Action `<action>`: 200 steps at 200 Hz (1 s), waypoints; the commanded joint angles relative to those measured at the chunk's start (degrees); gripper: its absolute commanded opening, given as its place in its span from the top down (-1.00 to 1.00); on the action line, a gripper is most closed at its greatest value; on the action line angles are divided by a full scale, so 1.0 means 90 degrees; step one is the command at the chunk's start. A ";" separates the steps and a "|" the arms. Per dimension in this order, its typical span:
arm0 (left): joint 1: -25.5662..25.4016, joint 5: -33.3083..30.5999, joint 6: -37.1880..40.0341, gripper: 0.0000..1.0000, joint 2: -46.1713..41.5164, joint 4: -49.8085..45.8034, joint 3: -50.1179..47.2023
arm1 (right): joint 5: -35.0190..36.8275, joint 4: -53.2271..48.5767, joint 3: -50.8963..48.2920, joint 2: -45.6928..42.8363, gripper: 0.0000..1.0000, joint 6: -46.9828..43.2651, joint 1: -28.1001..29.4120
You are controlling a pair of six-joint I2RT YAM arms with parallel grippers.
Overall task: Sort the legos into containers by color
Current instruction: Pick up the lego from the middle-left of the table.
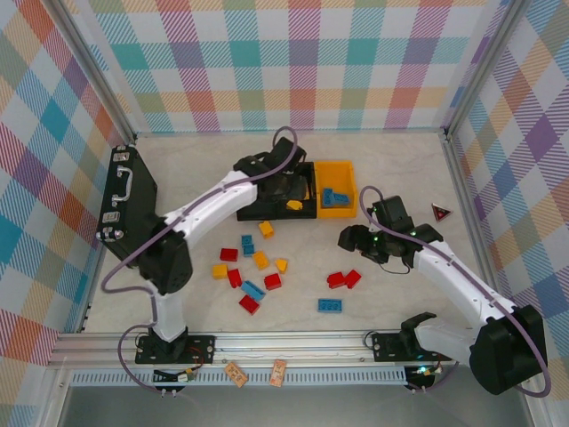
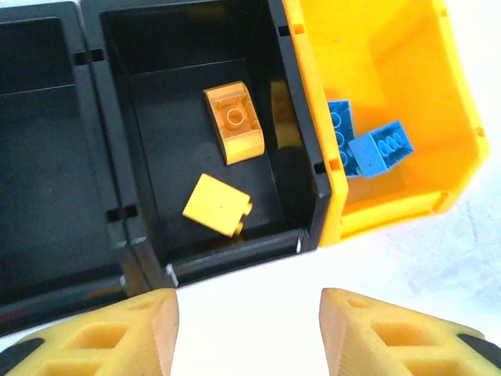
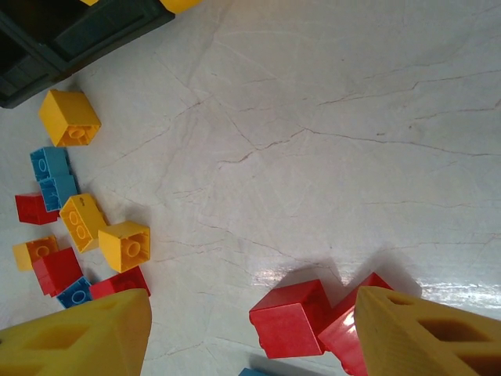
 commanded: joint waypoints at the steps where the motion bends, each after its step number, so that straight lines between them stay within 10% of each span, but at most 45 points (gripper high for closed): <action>1: -0.0008 -0.0087 -0.0171 -0.04 -0.0623 0.0148 -0.0759 | 0.0010 -0.0135 0.0193 -0.0123 -0.39 -0.0214 0.0046; 200: -0.0023 -0.0328 -0.2746 -0.08 -0.4023 -0.0344 -0.5673 | 0.0547 -0.0051 0.0005 0.0597 -0.37 0.0248 0.1015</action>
